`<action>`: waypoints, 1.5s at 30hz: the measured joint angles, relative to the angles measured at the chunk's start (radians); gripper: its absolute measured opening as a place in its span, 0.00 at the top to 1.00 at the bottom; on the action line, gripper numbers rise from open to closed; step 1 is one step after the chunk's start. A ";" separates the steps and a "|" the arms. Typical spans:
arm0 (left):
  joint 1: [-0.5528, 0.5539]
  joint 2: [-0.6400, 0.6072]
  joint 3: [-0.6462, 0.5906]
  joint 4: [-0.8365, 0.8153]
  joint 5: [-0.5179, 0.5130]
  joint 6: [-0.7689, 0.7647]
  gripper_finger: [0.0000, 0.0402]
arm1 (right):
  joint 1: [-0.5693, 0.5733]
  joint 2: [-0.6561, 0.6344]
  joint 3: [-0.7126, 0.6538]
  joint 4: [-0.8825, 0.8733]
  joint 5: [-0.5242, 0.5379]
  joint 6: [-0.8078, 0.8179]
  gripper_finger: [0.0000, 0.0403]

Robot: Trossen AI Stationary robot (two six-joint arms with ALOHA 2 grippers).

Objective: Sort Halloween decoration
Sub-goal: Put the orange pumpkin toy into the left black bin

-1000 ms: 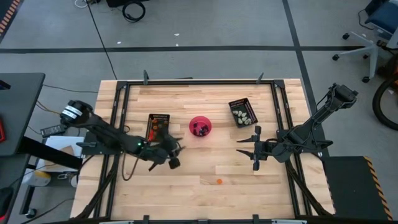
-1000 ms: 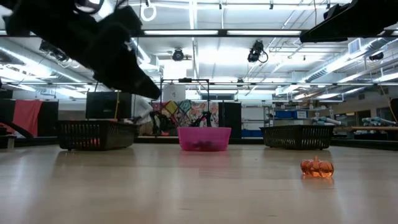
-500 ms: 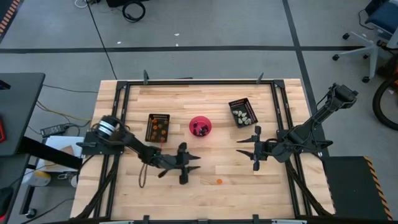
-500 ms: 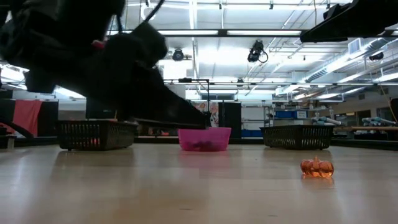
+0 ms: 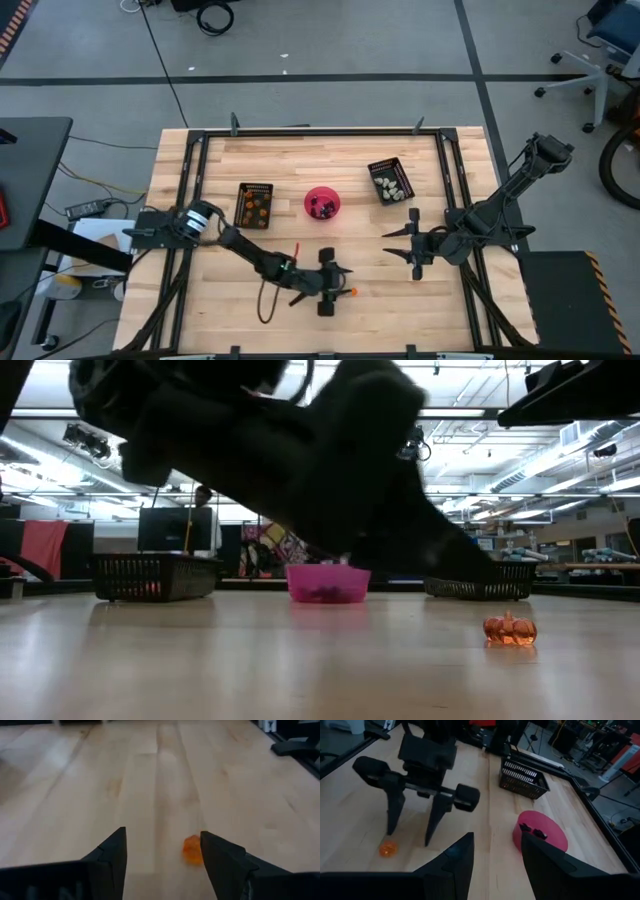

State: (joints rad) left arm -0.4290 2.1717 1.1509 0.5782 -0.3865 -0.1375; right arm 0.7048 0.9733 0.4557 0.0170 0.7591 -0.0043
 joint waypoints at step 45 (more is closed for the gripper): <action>0.011 0.108 0.057 0.062 0.120 -0.018 0.95 | 0.009 0.000 0.000 -0.018 -0.002 0.021 0.59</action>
State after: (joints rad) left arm -0.4183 2.2797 1.2083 0.6398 -0.2664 -0.1559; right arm 0.7143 0.9733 0.4557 -0.0013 0.7574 0.0166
